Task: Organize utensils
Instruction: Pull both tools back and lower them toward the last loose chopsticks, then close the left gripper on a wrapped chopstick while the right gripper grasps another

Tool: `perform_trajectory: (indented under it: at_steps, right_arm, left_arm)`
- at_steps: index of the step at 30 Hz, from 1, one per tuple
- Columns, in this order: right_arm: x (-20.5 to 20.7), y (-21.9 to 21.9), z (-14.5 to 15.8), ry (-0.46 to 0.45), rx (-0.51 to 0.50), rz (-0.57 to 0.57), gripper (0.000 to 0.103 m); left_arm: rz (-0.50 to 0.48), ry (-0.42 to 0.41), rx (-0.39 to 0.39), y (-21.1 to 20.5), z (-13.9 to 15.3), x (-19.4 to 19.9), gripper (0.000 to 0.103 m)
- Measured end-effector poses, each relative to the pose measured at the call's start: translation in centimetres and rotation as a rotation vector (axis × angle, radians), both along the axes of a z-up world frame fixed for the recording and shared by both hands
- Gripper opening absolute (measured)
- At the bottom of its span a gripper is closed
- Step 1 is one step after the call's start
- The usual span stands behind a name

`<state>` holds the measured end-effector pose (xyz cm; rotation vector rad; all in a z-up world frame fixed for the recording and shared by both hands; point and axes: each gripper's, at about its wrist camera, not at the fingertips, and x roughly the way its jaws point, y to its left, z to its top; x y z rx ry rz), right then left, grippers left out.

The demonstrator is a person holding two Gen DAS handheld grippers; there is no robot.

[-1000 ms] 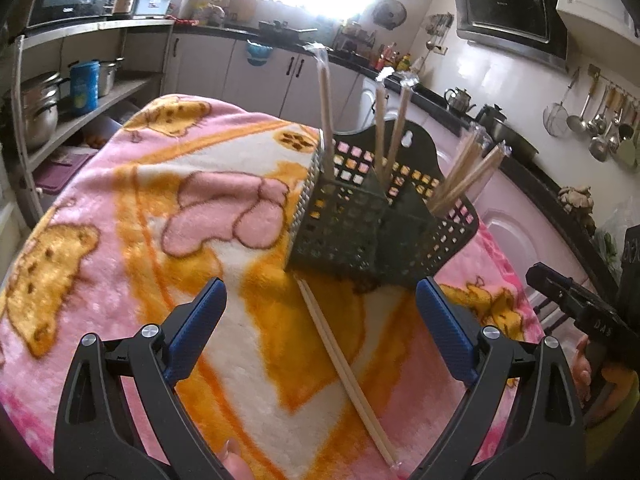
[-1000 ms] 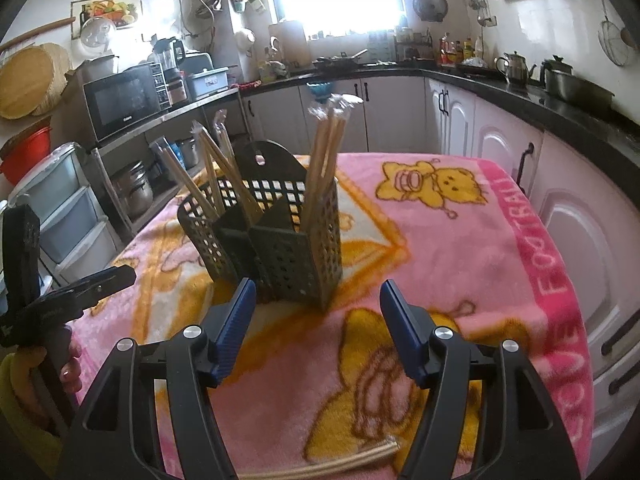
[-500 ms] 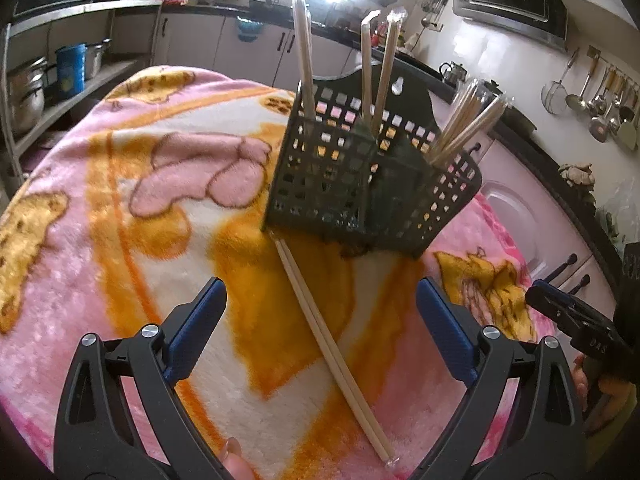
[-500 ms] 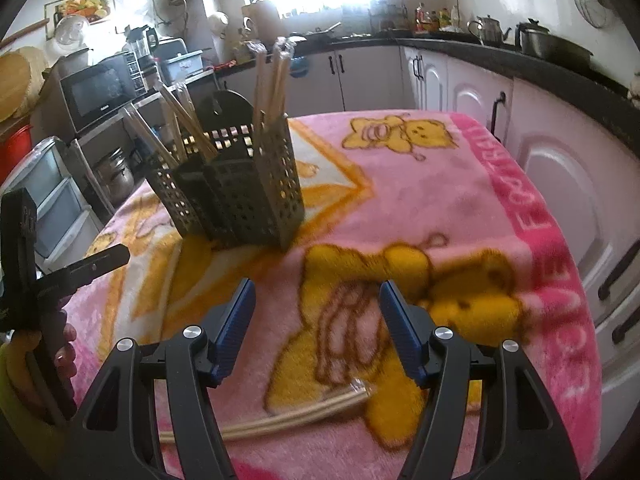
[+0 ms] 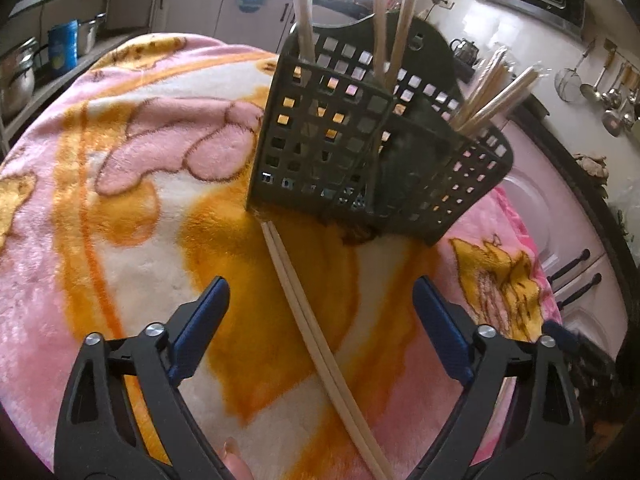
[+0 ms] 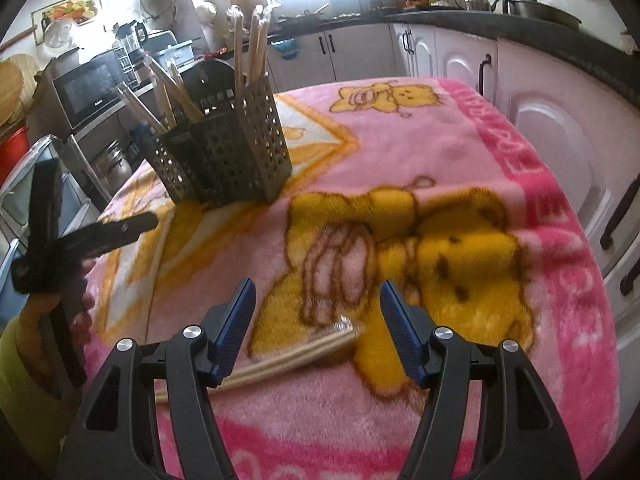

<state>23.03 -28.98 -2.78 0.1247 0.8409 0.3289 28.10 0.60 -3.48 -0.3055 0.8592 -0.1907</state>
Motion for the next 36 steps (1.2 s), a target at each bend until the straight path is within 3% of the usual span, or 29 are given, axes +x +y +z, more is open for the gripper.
perform_trajectory:
  at_steps: [6, 12, 17, 19, 23, 25, 26, 28, 30, 36]
  right_arm:
    - [-0.7, -0.5, -1.1, 0.042, 0.004, 0.0, 0.062]
    - [-0.4, -0.4, -2.2, 0.078, 0.012, -0.006, 0.062]
    - [0.5, -0.5, -3.3, 0.116, 0.032, -0.025, 0.052]
    - [0.8, -0.4, -3.4, 0.117, 0.024, -0.033, 0.048]
    - [1.5, 0.0, -3.4, 0.107, -0.012, -0.041, 0.024]
    - [1.7, 0.0, -3.4, 0.098, -0.01, -0.037, 0.012]
    - [1.8, 0.0, -3.3, 0.096, -0.002, -0.03, 0.009]
    - [2.0, 0.1, -2.9, 0.081, 0.001, -0.014, 0.005]
    - [2.1, 0.3, -2.3, 0.062, 0.003, -0.006, 0.004]
    - [2.3, 1.4, 0.3, -0.006, 0.001, 0.031, 0.003]
  left_arm:
    - [0.003, 0.041, 0.004, -0.4, -0.7, 2.1, 0.069]
    - [0.028, 0.061, -0.007, -0.4, -1.4, 3.5, 0.069]
    - [0.047, 0.059, -0.014, -0.3, -1.5, 4.3, 0.065]
    - [0.063, 0.06, -0.017, -0.1, -1.6, 4.6, 0.059]
    - [0.075, 0.058, -0.018, 0.2, -1.6, 5.0, 0.052]
    - [0.089, 0.057, -0.013, 0.5, -1.7, 5.2, 0.041]
    - [0.095, 0.057, -0.01, 0.6, -1.7, 5.2, 0.036]
    - [0.113, 0.058, 0.006, 1.0, -1.8, 5.3, 0.016]
    - [0.12, 0.06, 0.002, 1.8, -1.9, 5.3, 0.008]
    - [0.097, 0.051, -0.024, 2.6, -1.7, 5.1, 0.003]
